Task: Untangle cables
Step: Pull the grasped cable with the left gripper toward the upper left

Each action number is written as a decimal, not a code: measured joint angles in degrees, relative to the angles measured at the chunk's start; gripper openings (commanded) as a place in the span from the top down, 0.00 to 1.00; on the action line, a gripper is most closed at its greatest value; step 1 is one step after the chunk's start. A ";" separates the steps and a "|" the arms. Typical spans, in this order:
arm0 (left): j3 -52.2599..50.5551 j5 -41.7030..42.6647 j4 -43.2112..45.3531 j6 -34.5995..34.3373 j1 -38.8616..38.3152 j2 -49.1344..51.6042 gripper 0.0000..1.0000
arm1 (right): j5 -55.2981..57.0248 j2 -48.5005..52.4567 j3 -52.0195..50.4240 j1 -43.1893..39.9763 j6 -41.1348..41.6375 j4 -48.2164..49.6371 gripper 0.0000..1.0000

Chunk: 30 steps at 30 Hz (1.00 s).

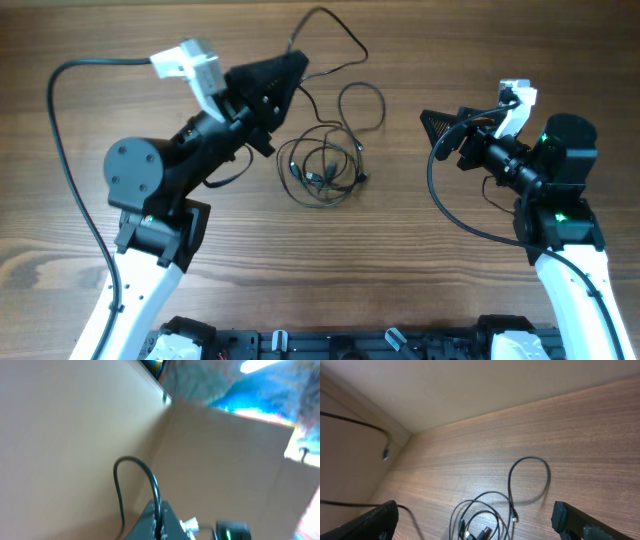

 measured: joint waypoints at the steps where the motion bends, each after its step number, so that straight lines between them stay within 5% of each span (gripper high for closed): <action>1: 0.00 -1.55 1.68 -0.02 0.52 0.00 0.96 | 0.02 0.00 0.00 0.00 0.17 0.02 0.00; 10: 0.28 -18.49 18.75 -0.68 9.20 -0.04 0.96 | 0.22 0.28 0.00 0.00 3.58 0.07 0.00; 15: 5.14 -28.22 19.45 -2.64 12.37 0.37 0.96 | 0.20 1.97 0.00 0.00 6.64 0.09 0.00; 23: 22.03 -34.49 -1.75 -3.08 12.41 4.07 0.96 | -6.54 3.04 0.00 0.13 3.69 5.01 0.00; 30: 24.96 -38.40 -7.52 -0.87 13.18 9.66 0.96 | -8.87 3.04 0.00 2.01 2.08 6.05 0.00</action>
